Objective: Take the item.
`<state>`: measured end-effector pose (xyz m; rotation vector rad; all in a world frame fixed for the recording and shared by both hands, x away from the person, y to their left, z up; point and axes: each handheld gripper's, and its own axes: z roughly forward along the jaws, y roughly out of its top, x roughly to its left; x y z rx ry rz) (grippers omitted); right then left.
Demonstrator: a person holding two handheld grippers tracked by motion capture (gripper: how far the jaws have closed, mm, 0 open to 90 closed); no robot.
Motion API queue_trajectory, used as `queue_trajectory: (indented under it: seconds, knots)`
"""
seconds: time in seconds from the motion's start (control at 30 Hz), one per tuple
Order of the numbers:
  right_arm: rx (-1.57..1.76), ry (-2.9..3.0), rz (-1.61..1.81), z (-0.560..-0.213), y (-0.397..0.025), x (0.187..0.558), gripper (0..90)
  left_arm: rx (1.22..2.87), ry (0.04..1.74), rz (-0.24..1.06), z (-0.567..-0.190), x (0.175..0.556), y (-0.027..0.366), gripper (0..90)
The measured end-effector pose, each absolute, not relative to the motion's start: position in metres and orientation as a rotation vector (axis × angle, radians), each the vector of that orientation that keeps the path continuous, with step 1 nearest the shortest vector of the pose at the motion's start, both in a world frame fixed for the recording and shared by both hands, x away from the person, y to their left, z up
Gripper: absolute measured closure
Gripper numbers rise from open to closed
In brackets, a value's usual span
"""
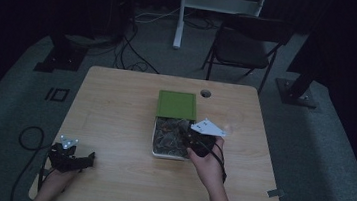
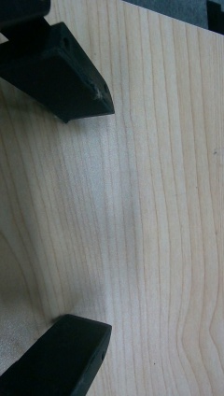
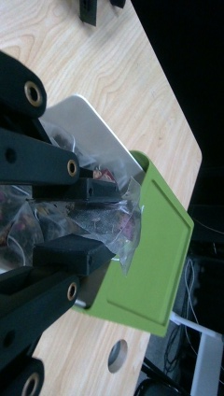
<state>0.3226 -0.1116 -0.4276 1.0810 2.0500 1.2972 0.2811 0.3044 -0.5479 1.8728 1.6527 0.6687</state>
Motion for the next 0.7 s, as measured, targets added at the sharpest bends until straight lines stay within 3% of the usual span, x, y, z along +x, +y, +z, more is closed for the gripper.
queue_trajectory:
  seconds: [0.7]
  knots:
    - [1.127,1.943,1.309,-0.421,-0.144,0.333,74.1,1.874,1.652,0.670,-0.548,0.281,0.305,0.5]
